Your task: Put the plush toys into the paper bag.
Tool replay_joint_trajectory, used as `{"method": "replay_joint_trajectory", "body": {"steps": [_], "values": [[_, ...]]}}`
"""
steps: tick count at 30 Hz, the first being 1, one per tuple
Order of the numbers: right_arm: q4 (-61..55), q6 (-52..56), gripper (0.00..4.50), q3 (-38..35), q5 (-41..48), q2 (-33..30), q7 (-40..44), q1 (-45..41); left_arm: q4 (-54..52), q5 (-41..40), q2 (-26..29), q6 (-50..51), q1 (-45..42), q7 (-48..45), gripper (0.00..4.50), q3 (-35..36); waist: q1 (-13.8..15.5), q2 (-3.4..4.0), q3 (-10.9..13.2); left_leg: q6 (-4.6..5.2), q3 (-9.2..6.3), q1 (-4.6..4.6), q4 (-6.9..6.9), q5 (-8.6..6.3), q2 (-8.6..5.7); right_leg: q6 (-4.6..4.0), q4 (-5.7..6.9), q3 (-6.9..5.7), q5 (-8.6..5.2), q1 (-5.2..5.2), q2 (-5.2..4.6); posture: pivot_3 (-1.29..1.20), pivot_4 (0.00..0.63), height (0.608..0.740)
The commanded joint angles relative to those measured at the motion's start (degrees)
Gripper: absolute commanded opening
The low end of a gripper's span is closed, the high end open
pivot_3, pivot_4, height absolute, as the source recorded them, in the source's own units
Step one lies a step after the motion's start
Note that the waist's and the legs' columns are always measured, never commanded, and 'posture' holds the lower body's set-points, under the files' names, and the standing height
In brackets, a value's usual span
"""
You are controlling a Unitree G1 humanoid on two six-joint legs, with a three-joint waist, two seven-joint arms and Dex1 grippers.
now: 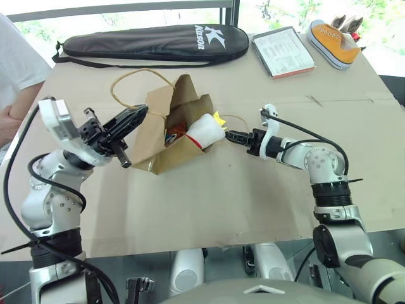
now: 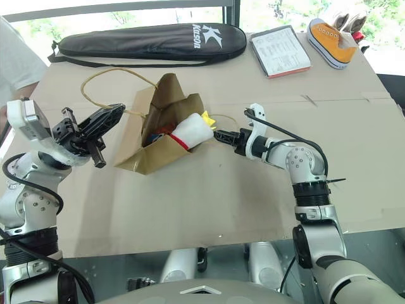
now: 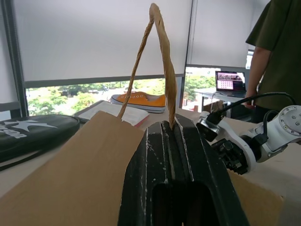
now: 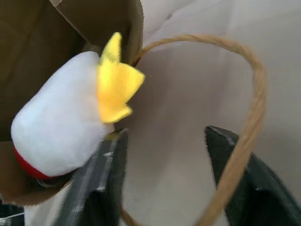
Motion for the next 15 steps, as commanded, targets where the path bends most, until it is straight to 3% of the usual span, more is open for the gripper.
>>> {"method": "replay_joint_trajectory", "body": {"steps": [1,2,8,15], "values": [[-2.87,-2.13,0.44,-0.80,0.47,0.59,4.45,-0.66,-3.68,-1.49,0.66,-0.15,1.22,1.32,0.00,2.37,-0.04,0.00,0.00,0.00,0.02,0.00,0.00,0.00,0.00,0.00,-0.01,0.00,0.00,0.00,-0.01,0.00,0.150,0.740],[-3.20,-2.18,0.05,-0.99,0.64,0.74,5.01,-0.57,-3.95,-1.56,0.66,-0.15,1.43,1.57,0.00,2.42,-0.06,0.00,0.00,0.00,0.02,0.00,0.00,0.00,0.00,-0.01,-0.01,0.00,0.00,0.00,-0.01,0.00,0.150,0.740],[-13.41,0.93,0.05,-6.78,10.40,0.62,6.80,0.36,-4.39,-1.63,0.52,0.03,1.10,2.85,0.00,1.94,0.03,0.02,0.01,0.00,0.01,-0.01,-0.01,0.00,0.00,0.00,-0.01,0.00,0.00,-0.01,-0.01,0.00,0.150,0.740],[-26.29,3.72,0.05,-11.92,25.44,-0.53,-2.20,-3.04,2.51,-0.61,1.10,0.91,-7.83,2.82,0.00,-0.65,0.04,0.01,0.01,0.00,-0.01,0.02,0.00,0.00,0.00,-0.01,0.01,-0.03,-0.01,0.01,0.00,0.00,0.150,0.740]]}}
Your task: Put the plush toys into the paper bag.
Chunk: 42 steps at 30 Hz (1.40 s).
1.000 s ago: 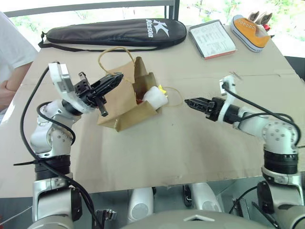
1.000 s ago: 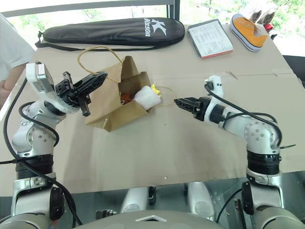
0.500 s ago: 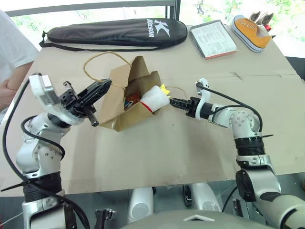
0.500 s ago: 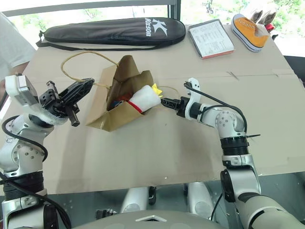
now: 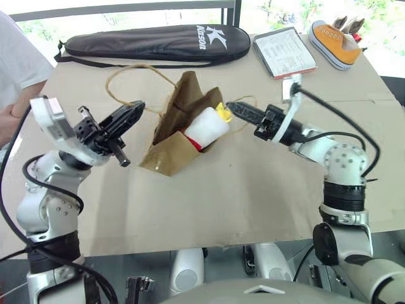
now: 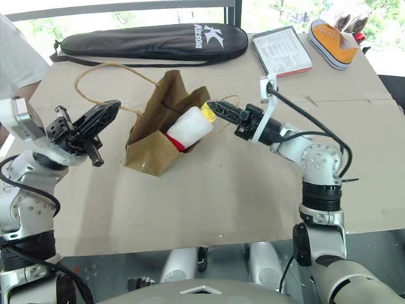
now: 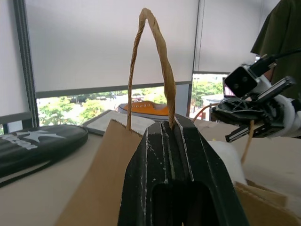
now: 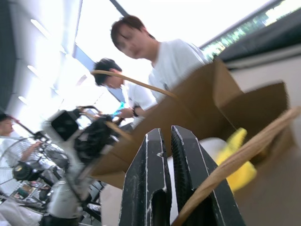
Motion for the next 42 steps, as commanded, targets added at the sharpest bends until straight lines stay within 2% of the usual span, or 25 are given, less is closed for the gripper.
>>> {"method": "replay_joint_trajectory", "body": {"steps": [1,6,9,11,14,19,22,26,30,32,34,35,36,37,38,39,40,42], "values": [[-6.54,-0.17,0.05,-2.83,9.17,-0.64,-6.02,-3.91,3.63,0.11,1.17,0.27,-5.44,-0.54,0.00,-0.86,-0.07,0.01,0.01,0.00,0.01,0.00,0.00,0.00,0.00,0.00,0.01,0.01,0.00,0.00,0.00,0.00,0.150,0.740],[-10.35,-2.06,0.05,-2.45,14.68,-3.03,-13.63,-8.49,13.01,3.74,1.57,-0.96,-16.97,-3.28,0.00,-4.92,-0.05,-0.01,0.02,0.00,-0.04,-0.03,-0.01,0.00,0.00,0.01,0.00,-0.02,0.01,-0.02,0.04,0.00,0.150,0.740],[-11.56,-2.70,0.05,-0.52,13.50,-4.49,-18.00,-10.08,19.09,9.22,1.15,-4.34,-21.74,-7.96,0.00,-10.05,0.03,0.00,0.02,0.00,-0.02,-0.05,-0.02,0.00,-0.02,0.03,-0.06,-0.02,0.01,-0.01,0.03,0.00,0.150,0.740],[-12.14,-2.61,0.05,0.97,12.64,-5.54,-21.11,-11.43,22.93,10.94,-0.12,-3.53,-25.40,-6.97,0.00,-11.87,0.00,0.00,0.02,0.01,0.00,-0.07,-0.02,0.00,-0.03,0.03,-0.07,-0.01,0.02,-0.01,0.01,0.00,0.150,0.740],[-11.51,-1.54,0.05,4.03,8.01,-7.56,-22.42,-8.82,27.05,16.51,-0.76,-5.46,-26.16,-9.09,0.00,-16.88,-0.04,-0.04,0.00,0.01,-0.03,-0.09,-0.02,0.00,-0.03,0.03,-0.06,-0.01,0.02,-0.03,0.01,0.00,0.150,0.740],[-9.89,-4.17,0.05,2.38,9.73,-6.54,-27.85,-11.60,31.09,16.29,-2.58,-3.63,-31.24,-7.64,0.00,-15.80,-0.19,-0.06,0.06,0.02,-0.03,-0.22,-0.04,0.01,-0.02,0.03,0.02,0.00,0.02,-0.21,0.02,0.00,0.150,0.740],[-9.94,-3.43,0.05,3.58,6.30,-8.67,-28.15,-10.11,36.84,20.25,-1.58,-7.37,-32.52,-7.76,0.00,-16.61,-0.09,-0.06,0.04,0.02,-0.08,-0.26,-0.03,0.01,-0.02,0.04,0.06,-0.03,0.02,-0.27,0.05,0.00,0.150,0.740],[-12.88,-4.21,0.05,2.62,13.56,-8.15,-31.84,-12.26,37.98,19.22,-2.10,-5.91,-35.35,-8.43,0.00,-15.84,-0.12,-0.06,0.05,0.02,-0.03,-0.33,-0.07,0.01,-0.02,0.04,0.02,-0.01,0.02,-0.32,0.02,0.00,0.150,0.740],[-11.25,-2.96,0.05,6.09,5.73,-11.32,-31.19,-7.34,43.19,24.33,-2.00,-9.78,-35.77,-9.50,0.00,-18.52,0.09,-0.10,0.02,0.02,-0.09,-0.36,-0.05,0.01,-0.02,0.04,0.02,-0.06,0.03,-0.32,0.02,0.00,0.150,0.740],[-11.89,-3.25,0.60,7.28,3.57,-12.95,-28.26,-5.54,44.29,24.39,-2.29,-9.63,-36.85,-11.02,0.00,-18.66,0.08,-0.10,0.02,0.02,-0.08,-0.34,-0.02,0.01,-0.04,0.04,0.01,-0.07,0.02,-0.27,-0.01,0.00,0.150,0.740],[-12.44,-3.71,1.38,7.35,2.71,-13.79,-26.82,-4.69,44.93,23.76,-2.54,-8.62,-37.83,-12.39,0.00,-18.22,0.02,-0.10,0.03,0.02,-0.07,-0.39,0.02,0.01,-0.05,0.04,0.01,-0.05,0.03,-0.30,-0.02,0.00,0.150,0.740],[-13.19,-3.64,1.89,7.26,2.13,-14.94,-25.77,-4.32,45.55,23.98,-2.73,-8.71,-38.33,-12.18,0.33,-18.06,0.01,-0.10,0.04,0.02,-0.07,-0.40,0.02,0.01,-0.05,0.04,0.01,-0.05,0.03,-0.32,-0.02,0.00,0.150,0.740],[-13.73,-3.55,2.02,7.17,1.70,-15.69,-24.92,-4.10,46.01,24.29,-2.87,-8.88,-38.64,-11.94,0.53,-17.98,0.04,-0.10,0.04,0.02,-0.08,-0.42,0.02,0.01,-0.05,0.04,0.02,-0.05,0.03,-0.33,-0.02,0.00,0.150,0.740],[-15.69,-2.77,2.81,6.70,1.91,-17.97,-23.32,-3.45,46.13,23.56,-3.11,-8.41,-38.80,-12.37,0.95,-17.39,0.04,-0.11,0.03,0.02,-0.10,-0.42,0.02,0.01,-0.05,0.04,0.03,-0.07,0.03,-0.33,0.00,0.00,0.150,0.740],[-18.01,-1.96,3.18,5.97,2.55,-20.74,-21.15,-2.57,46.08,22.77,-3.35,-8.24,-38.83,-12.23,1.37,-16.51,0.04,-0.11,0.03,0.02,-0.13,-0.42,0.02,0.01,-0.05,0.04,0.02,-0.08,0.02,-0.32,0.00,0.00,0.150,0.740],[-20.28,-1.39,3.57,3.23,5.05,-23.69,-19.41,-1.15,44.85,21.26,-3.16,-6.00,-38.20,-12.76,1.45,-15.79,0.04,-0.09,0.04,0.02,-0.13,-0.42,0.02,0.01,-0.05,0.04,0.02,-0.08,0.03,-0.32,0.00,0.00,0.150,0.740],[-22.31,-0.98,3.93,0.34,7.57,-26.75,-17.40,0.32,43.39,19.15,-2.72,-2.93,-37.39,-13.69,2.11,-14.79,0.02,-0.10,0.03,0.02,-0.11,-0.42,0.01,0.01,-0.05,0.04,0.01,-0.07,0.02,-0.33,0.00,0.00,0.150,0.740],[-24.82,-0.75,3.93,-4.54,11.18,-31.96,-13.40,3.63,40.03,15.52,-1.64,2.89,-35.33,-14.93,2.70,-13.29,0.05,-0.07,0.06,0.02,-0.20,-0.53,-0.01,0.01,-0.05,0.06,-0.08,-0.18,0.01,-0.33,-0.02,0.00,0.150,0.740]]}}
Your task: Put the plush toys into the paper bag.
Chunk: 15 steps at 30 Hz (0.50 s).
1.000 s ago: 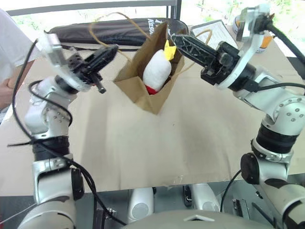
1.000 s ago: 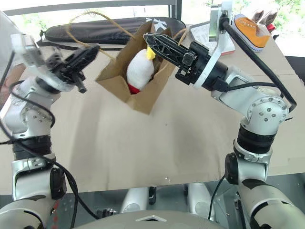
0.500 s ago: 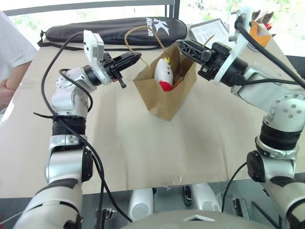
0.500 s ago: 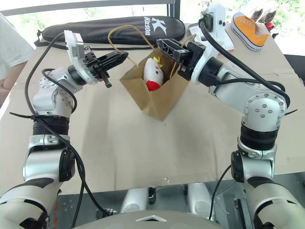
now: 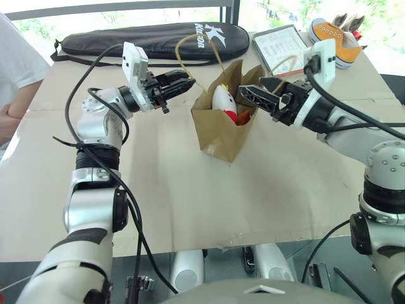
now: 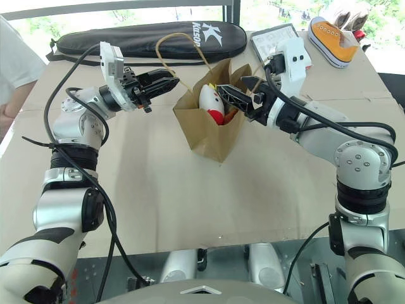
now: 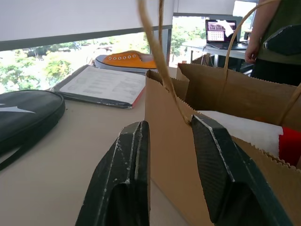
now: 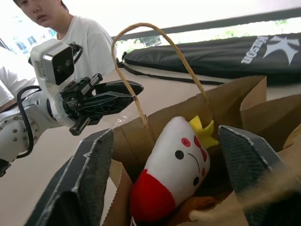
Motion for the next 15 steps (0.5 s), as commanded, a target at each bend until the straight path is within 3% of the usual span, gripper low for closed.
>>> {"method": "replay_joint_trajectory", "body": {"steps": [1,3,4,6,7,9,10,15], "values": [[-6.36,-0.09,3.93,-10.53,6.90,-8.08,7.44,4.34,-7.43,-7.18,2.55,10.24,2.68,-2.05,3.23,4.41,-0.19,-0.01,0.00,0.00,0.00,-0.03,0.01,0.00,0.00,0.00,-0.03,0.00,0.00,-0.01,0.00,0.00,0.150,0.740],[-6.96,-0.69,3.93,-12.34,7.52,-11.41,9.85,7.29,-11.39,-8.34,3.57,13.62,5.28,-1.96,3.87,4.68,-0.31,-0.03,-0.01,0.00,-0.04,-0.03,0.00,0.00,0.01,0.01,-0.06,-0.03,0.00,0.00,0.00,0.00,0.150,0.740],[-7.17,-1.04,3.93,-12.77,7.29,-12.67,10.85,8.44,-13.26,-8.46,3.97,14.54,6.49,-1.85,4.41,4.55,-0.34,-0.03,-0.01,0.00,-0.06,-0.03,0.01,0.00,0.02,0.01,-0.05,-0.05,0.00,0.00,0.01,0.00,0.150,0.740],[-8.51,-2.96,3.93,-12.66,2.04,-15.35,14.87,12.62,-20.37,-9.59,4.72,15.70,12.29,-1.41,4.47,5.12,-0.27,-0.02,-0.01,0.00,-0.05,0.07,0.01,0.00,0.01,0.00,0.05,-0.02,0.00,0.02,0.01,0.00,0.150,0.740],[-8.15,-5.52,3.69,-10.26,-3.83,-16.24,17.00,14.99,-25.74,-9.38,4.63,15.29,17.01,-0.33,4.50,5.13,-0.36,0.00,-0.02,0.00,-0.06,0.09,0.02,0.00,0.01,-0.01,0.09,-0.02,0.00,0.03,0.01,0.00,0.150,0.740],[-6.28,-11.14,3.15,-4.29,-14.21,-16.43,19.87,17.50,-33.77,-8.89,3.30,15.44,23.54,4.65,4.50,5.37,-0.61,0.00,-0.03,-0.01,0.06,0.45,-0.04,-0.01,0.02,-0.01,0.01,0.11,-0.02,0.35,-0.01,0.00,0.150,0.740],[-4.70,-13.52,2.52,-0.61,-18.14,-15.19,20.76,17.35,-37.81,-9.01,2.11,15.97,26.32,7.42,4.50,4.93,-0.54,0.00,-0.02,0.00,0.10,0.54,-0.05,-0.01,0.02,-0.07,-0.05,0.15,-0.06,0.41,-0.02,0.00,0.150,0.740],[1.35,-22.35,0.25,13.35,-32.10,-7.80,25.71,12.21,-48.27,-6.04,-0.94,15.10,34.28,15.94,4.50,2.25,-0.16,-0.03,0.01,-0.01,0.09,0.50,0.21,0.00,0.01,-0.20,0.09,0.16,-0.12,0.39,-0.03,0.00,0.150,0.740]]}}
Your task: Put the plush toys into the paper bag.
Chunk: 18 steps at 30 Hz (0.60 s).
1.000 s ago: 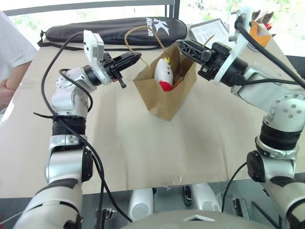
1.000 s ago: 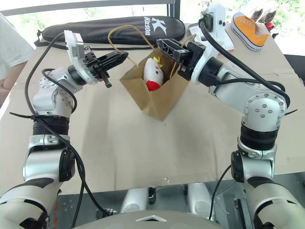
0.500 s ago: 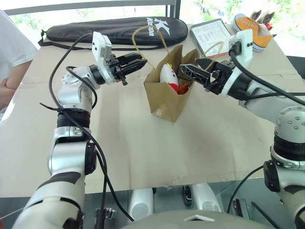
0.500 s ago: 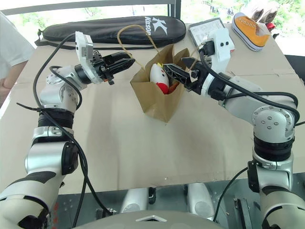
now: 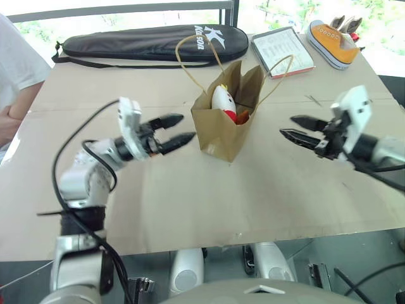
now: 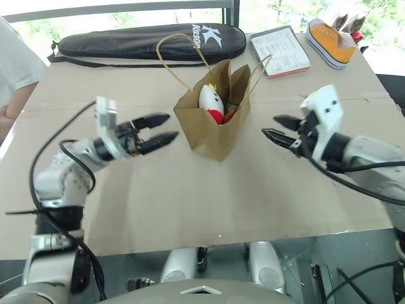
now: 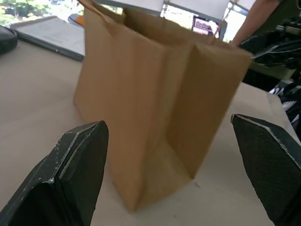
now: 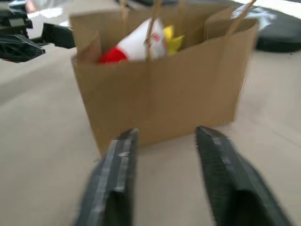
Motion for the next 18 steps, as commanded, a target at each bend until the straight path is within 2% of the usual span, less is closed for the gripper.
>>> {"method": "replay_joint_trajectory", "body": {"steps": [1,9,15,18], "values": [[3.32,-6.63,0.03,7.03,-9.17,5.07,2.73,-5.83,-6.87,1.15,-0.41,-1.09,1.22,5.73,4.50,0.36,0.11,0.00,0.01,0.00,-0.01,0.00,0.08,0.00,0.00,-0.01,0.06,0.00,0.00,0.00,0.01,0.00,0.150,0.740],[15.02,-14.07,0.03,15.44,-19.52,17.14,8.15,-13.19,-12.67,6.76,-3.20,-4.34,2.93,13.83,4.50,-4.16,0.30,-0.02,0.00,0.00,0.02,-0.06,0.11,-0.01,-0.05,0.15,0.03,0.02,0.11,0.01,0.00,0.00,0.150,0.740],[19.77,-16.56,0.03,16.18,-23.15,23.03,9.63,-14.19,-12.43,12.10,-4.88,-7.25,2.22,19.17,4.50,-6.94,0.25,-0.02,0.00,0.00,-0.02,-0.03,0.07,-0.01,-0.04,0.16,0.07,-0.02,0.12,0.01,0.02,0.00,0.150,0.740],[21.39,-16.83,0.03,15.66,-23.16,25.75,9.27,-14.65,-12.77,12.25,-5.85,-7.22,1.24,20.48,4.50,-7.32,0.24,-0.02,0.00,0.00,0.00,-0.02,0.08,-0.01,-0.04,0.15,0.07,-0.01,0.11,0.01,0.02,0.00,0.150,0.740]]}}
